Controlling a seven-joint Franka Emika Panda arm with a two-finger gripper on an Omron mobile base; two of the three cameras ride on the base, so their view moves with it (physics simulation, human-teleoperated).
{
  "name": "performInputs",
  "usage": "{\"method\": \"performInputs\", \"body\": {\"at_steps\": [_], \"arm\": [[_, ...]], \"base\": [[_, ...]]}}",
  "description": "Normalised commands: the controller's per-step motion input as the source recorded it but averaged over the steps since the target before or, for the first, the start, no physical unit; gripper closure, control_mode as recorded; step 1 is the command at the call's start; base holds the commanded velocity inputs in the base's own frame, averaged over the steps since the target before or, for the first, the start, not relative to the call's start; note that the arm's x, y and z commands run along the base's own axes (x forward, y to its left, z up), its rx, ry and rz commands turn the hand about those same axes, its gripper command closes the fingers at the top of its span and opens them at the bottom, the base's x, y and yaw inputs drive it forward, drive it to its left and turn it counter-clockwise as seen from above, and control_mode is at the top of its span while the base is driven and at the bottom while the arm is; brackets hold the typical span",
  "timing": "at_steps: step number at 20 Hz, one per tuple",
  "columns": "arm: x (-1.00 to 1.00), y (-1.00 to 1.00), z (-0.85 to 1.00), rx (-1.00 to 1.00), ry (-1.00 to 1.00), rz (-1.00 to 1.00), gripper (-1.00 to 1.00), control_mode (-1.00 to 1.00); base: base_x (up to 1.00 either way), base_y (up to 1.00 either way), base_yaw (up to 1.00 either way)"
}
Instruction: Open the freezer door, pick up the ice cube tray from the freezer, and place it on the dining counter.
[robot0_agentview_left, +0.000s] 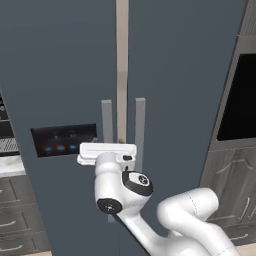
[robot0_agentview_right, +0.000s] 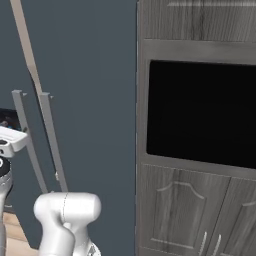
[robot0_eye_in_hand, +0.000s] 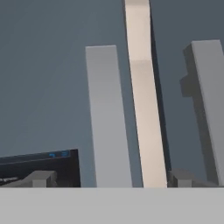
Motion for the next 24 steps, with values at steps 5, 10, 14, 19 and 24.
{"method": "performInputs", "body": {"at_steps": [5, 10, 14, 19, 24], "arm": [[0.21, 0.13, 0.00, 0.00, 0.00, 0.00, -1.00, -1.00], [0.19, 0.00, 0.00, 0.00, 0.00, 0.00, -1.00, -1.00], [0.14, 0.00, 0.00, 0.00, 0.00, 0.00, -1.00, -1.00], [0.18, -0.02, 0.00, 0.00, 0.00, 0.00, -1.00, -1.00], [0.13, -0.04, 0.00, 0.00, 0.00, 0.00, -1.00, -1.00]], "base": [[0.00, 0.00, 0.00], [0.00, 0.00, 0.00], [0.00, 0.00, 0.00], [0.00, 0.00, 0.00], [0.00, 0.00, 0.00]]}}
